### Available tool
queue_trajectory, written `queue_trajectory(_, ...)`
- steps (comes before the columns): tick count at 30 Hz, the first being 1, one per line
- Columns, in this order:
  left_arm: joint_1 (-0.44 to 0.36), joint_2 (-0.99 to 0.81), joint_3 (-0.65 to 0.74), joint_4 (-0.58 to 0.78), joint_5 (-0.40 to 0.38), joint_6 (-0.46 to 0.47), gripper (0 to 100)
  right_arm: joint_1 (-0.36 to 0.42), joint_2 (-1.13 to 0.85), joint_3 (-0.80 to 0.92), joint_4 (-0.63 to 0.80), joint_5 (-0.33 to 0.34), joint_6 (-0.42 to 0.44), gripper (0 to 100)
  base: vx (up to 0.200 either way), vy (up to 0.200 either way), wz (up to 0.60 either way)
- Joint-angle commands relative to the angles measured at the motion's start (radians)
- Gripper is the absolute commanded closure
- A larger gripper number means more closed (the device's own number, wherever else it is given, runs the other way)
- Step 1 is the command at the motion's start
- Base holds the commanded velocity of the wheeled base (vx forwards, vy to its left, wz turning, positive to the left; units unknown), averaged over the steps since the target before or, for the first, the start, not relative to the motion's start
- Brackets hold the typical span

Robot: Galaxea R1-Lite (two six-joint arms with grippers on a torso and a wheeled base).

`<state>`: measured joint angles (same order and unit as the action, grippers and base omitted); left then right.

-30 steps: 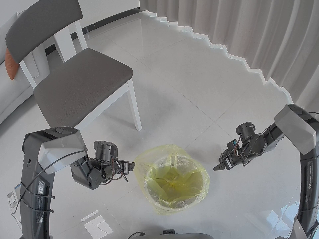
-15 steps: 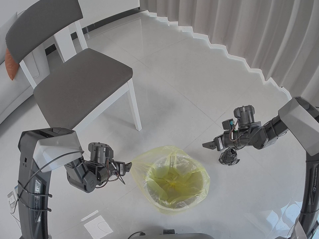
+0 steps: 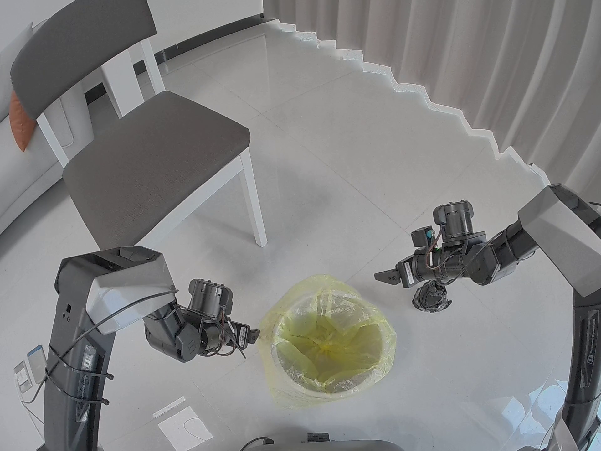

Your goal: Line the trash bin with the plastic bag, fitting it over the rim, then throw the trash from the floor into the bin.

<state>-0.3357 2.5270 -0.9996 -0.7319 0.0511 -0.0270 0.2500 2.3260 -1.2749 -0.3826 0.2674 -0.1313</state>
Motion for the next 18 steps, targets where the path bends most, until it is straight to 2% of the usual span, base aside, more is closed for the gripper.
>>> queue_trajectory(1,0.004,0.010,-0.129,0.143,0.003,0.048,0,-0.038,-0.054,0.055,0.002,0.001,-0.025,0,0.000,0.000,0.00)
queue_trajectory(5,-0.002,0.022,-0.229,0.270,0.006,0.087,0,-0.043,-0.076,0.086,0.002,0.001,-0.037,0,0.000,0.000,0.00)
queue_trajectory(8,-0.006,0.035,-0.264,0.281,0.007,0.085,0,-0.046,-0.085,0.094,0.002,0.001,-0.039,0,0.000,0.000,0.00)
queue_trajectory(13,0.015,0.001,-0.211,0.267,0.004,0.072,0,-0.057,-0.094,0.097,0.002,0.001,-0.039,0,0.000,0.000,0.00)
queue_trajectory(18,0.093,-0.094,-0.062,0.124,-0.019,0.073,0,-0.083,-0.102,0.121,-0.001,0.001,-0.042,0,0.000,0.000,0.00)
